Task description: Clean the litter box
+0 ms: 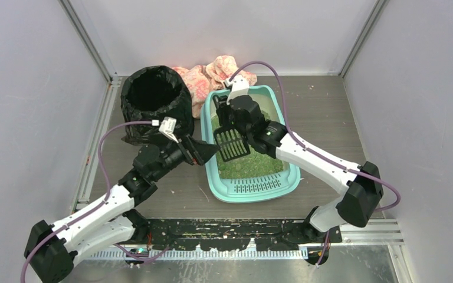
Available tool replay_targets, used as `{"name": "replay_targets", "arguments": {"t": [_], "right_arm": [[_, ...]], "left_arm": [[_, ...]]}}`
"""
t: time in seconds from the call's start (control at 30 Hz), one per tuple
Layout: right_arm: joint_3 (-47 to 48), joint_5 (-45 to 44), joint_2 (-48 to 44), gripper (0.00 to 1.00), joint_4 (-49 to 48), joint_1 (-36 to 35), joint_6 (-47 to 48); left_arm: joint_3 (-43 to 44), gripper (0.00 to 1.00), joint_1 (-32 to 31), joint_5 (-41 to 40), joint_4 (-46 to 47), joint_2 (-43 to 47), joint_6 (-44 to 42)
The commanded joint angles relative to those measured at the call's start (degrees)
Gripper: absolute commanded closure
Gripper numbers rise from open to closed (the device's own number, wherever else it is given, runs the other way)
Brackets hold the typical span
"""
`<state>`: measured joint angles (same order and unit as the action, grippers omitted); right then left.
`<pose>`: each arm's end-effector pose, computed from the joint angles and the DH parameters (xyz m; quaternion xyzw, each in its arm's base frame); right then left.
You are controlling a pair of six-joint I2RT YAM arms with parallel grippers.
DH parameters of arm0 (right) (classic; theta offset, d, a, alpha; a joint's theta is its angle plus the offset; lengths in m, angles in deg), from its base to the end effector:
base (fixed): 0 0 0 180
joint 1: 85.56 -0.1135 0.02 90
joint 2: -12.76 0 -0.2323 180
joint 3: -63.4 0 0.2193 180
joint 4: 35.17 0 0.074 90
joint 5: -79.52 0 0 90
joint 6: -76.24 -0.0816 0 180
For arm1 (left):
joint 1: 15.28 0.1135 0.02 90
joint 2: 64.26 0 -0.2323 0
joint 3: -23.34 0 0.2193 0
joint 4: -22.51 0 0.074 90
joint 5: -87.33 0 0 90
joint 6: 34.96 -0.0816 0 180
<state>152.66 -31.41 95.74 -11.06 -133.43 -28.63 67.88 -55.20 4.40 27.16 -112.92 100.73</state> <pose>0.2581 0.2419 0.3221 -0.1231 0.7924 0.1762 0.5709 0.1778 -0.1619 0.2736 0.0084 0.7038 -0.5136 0.4907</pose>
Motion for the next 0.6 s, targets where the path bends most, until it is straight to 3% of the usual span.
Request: {"name": "replay_targets", "arguments": {"t": [0.0, 0.57], "right_arm": [[5.6, -0.2, 1.5, 0.99, -4.1, -0.7, 0.4], [6.8, 3.6, -0.5, 0.99, -4.1, -5.9, -0.5]], "left_arm": [[2.6, 0.02, -3.1, -2.1, 5.2, 0.0, -1.6], [3.3, 0.04, -6.6, -4.8, 6.7, -5.1, -3.2]]}}
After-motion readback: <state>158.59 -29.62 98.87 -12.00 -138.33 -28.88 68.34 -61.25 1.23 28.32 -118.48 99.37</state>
